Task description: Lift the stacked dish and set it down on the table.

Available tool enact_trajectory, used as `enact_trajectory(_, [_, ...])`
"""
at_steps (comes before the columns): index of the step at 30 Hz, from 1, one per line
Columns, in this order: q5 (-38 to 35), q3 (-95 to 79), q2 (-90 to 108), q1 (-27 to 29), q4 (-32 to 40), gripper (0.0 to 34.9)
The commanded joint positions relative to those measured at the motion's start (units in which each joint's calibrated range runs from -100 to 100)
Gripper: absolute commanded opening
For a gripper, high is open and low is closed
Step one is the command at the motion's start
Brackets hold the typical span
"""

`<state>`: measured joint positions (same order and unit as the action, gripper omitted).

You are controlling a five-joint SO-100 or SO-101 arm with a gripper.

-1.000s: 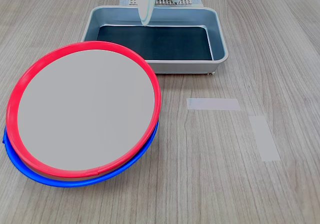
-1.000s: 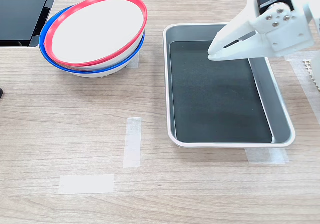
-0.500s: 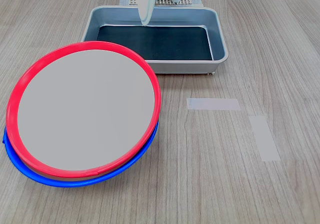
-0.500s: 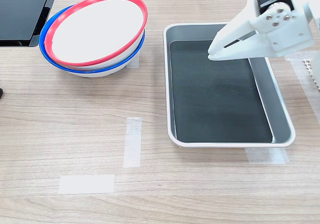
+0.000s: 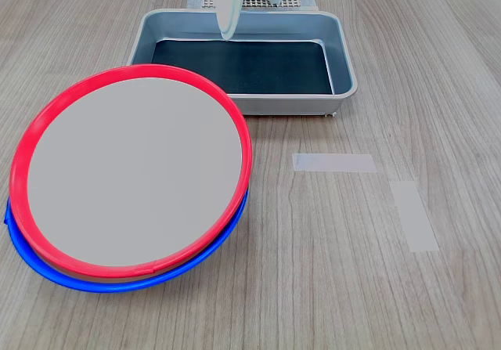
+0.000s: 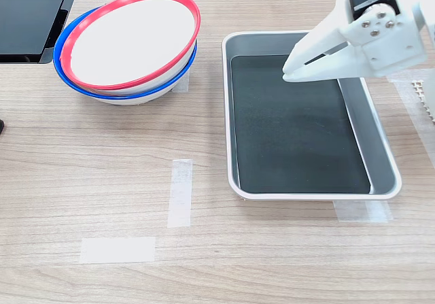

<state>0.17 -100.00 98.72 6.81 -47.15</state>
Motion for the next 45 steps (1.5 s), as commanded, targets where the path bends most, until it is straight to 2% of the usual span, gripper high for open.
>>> enact_trajectory(1, [-0.3, 0.0, 0.3, -0.5, -0.2, 0.3])
enact_trajectory(7, [-1.9, 3.4, -5.4, -1.1, -0.3, 0.3])
enact_trajectory(10, [-4.4, 12.0, -16.3, 0.6, 0.5, 3.7])
enact_trajectory(13, [-5.3, 23.2, -31.0, 1.7, 2.1, 5.4])
enact_trajectory(17, [-6.0, 36.6, -46.2, 2.6, 2.2, 11.5])
enact_trajectory(20, [-7.2, 44.2, -55.7, 2.7, 3.4, 13.8])
enact_trajectory(26, [-7.8, 58.1, -72.8, 4.2, 4.7, 15.4])
enact_trajectory(33, [-9.4, 63.0, -83.1, 5.3, 8.6, 16.4])
enact_trajectory(37, [-9.5, 65.2, -86.6, 5.5, 10.0, 15.9])
enact_trajectory(43, [-9.3, 72.0, -92.4, 5.4, 10.2, 12.6])
enact_trajectory(45, [-9.2, 72.8, -93.0, 5.5, 10.3, 12.8])
